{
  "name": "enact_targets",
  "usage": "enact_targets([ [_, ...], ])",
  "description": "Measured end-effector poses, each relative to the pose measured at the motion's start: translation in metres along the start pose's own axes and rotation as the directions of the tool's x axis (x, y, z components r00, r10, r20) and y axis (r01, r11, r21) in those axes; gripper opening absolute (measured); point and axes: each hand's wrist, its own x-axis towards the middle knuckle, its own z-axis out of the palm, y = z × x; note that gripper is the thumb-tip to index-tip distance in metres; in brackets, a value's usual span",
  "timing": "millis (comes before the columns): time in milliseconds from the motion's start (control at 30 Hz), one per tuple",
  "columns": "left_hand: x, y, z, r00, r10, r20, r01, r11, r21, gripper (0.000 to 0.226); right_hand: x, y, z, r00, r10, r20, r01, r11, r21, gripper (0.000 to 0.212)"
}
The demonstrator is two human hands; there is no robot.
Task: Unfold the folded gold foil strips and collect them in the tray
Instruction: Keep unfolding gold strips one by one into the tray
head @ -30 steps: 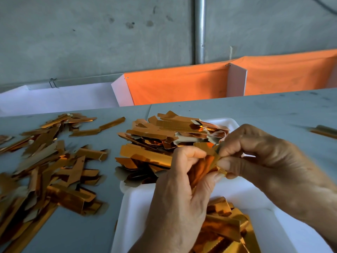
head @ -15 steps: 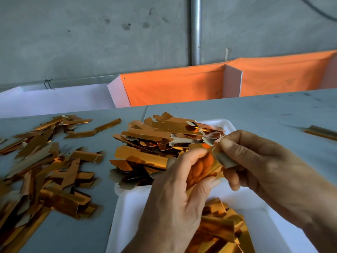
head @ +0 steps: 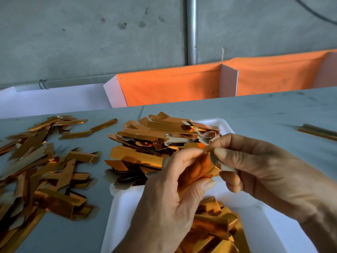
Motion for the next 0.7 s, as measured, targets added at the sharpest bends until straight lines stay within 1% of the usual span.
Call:
enact_targets([
  [67,0.0002,0.0011,-0.0001,1.0,-0.008,0.003,0.008,0.999,-0.045,0.037,-0.0012,-0.0008,-0.0013,1.0,-0.002,-0.005,0.001,0.999,-0.041,0.019],
  [167,-0.0006,0.0015,-0.0006,0.999,-0.034,0.012,0.034,0.996,-0.079,0.034,-0.0034,-0.0044,-0.0032,0.999,-0.005,0.034,0.007,0.997,-0.074,0.018],
  [300,-0.0006,0.0016,-0.0012,0.999,-0.033,0.026,0.034,0.999,-0.038,0.034,-0.0045,-0.0069,-0.0036,0.999,-0.04,0.032,0.046,0.974,-0.223,0.016],
  [400,-0.0009,0.002,-0.0009,0.999,-0.038,0.026,0.038,0.999,-0.004,0.035,-0.0036,-0.0071,-0.0009,0.995,-0.098,-0.002,0.092,0.936,-0.34,0.007],
  [533,-0.0007,0.0024,0.0001,0.998,-0.04,0.038,0.039,0.999,0.036,0.037,-0.0027,-0.0057,0.0018,0.986,-0.159,-0.057,0.118,0.889,-0.443,0.004],
  [567,-0.0004,0.0022,0.0003,0.998,-0.045,0.036,0.043,0.998,0.039,0.038,-0.002,-0.0045,0.0025,0.983,-0.168,-0.074,0.117,0.882,-0.456,0.002],
  [633,-0.0002,0.002,0.0003,0.999,-0.046,0.026,0.045,0.998,0.037,0.037,-0.0014,-0.0018,0.0032,0.98,-0.175,-0.098,0.112,0.882,-0.458,0.008],
  [700,-0.0001,0.0027,0.0001,0.999,-0.046,0.015,0.045,0.999,0.025,0.035,-0.0022,-0.0009,0.0029,0.986,-0.137,-0.097,0.092,0.926,-0.366,0.007],
])
